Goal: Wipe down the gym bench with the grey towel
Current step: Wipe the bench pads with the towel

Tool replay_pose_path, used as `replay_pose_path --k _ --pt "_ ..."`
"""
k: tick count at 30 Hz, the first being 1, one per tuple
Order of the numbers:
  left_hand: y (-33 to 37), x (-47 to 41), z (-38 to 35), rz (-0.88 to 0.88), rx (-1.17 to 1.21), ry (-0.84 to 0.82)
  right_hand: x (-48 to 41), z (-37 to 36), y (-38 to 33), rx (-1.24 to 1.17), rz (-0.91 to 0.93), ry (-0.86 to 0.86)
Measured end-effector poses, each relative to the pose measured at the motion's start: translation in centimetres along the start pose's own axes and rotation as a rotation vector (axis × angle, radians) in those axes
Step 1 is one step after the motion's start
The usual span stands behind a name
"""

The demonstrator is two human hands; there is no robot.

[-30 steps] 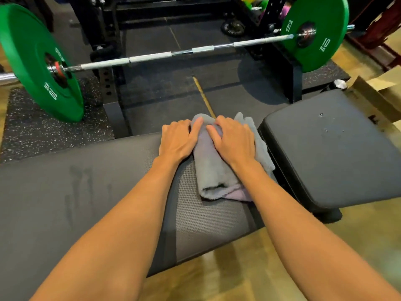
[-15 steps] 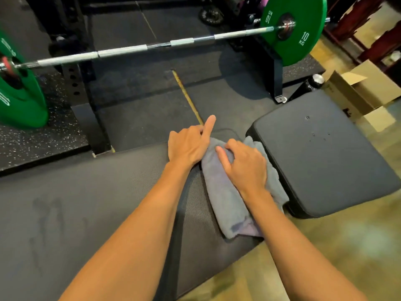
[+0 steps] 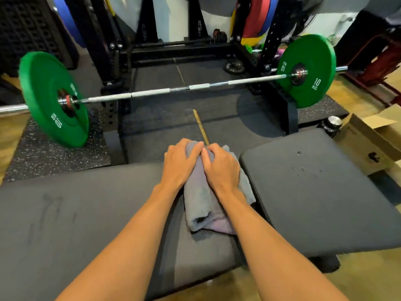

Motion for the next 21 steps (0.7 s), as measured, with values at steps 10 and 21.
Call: replay_pose_path --k 10,21 --pt "13.2 2.7 -9.1 0.013 0.763 0.03 -2.1 18.9 3.4 0.07 0.291 0.208" --pt "20.9 2.8 -16.2 0.076 0.745 -0.209 -1.2 19.7 13.6 -0.283 -0.158 0.186"
Point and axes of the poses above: each hand's wrist, its own x-axis away from the middle knuckle, its own z-axis out of the back of the hand, y = z × x, the point moved 10 cm from there along -x, towards the middle knuckle
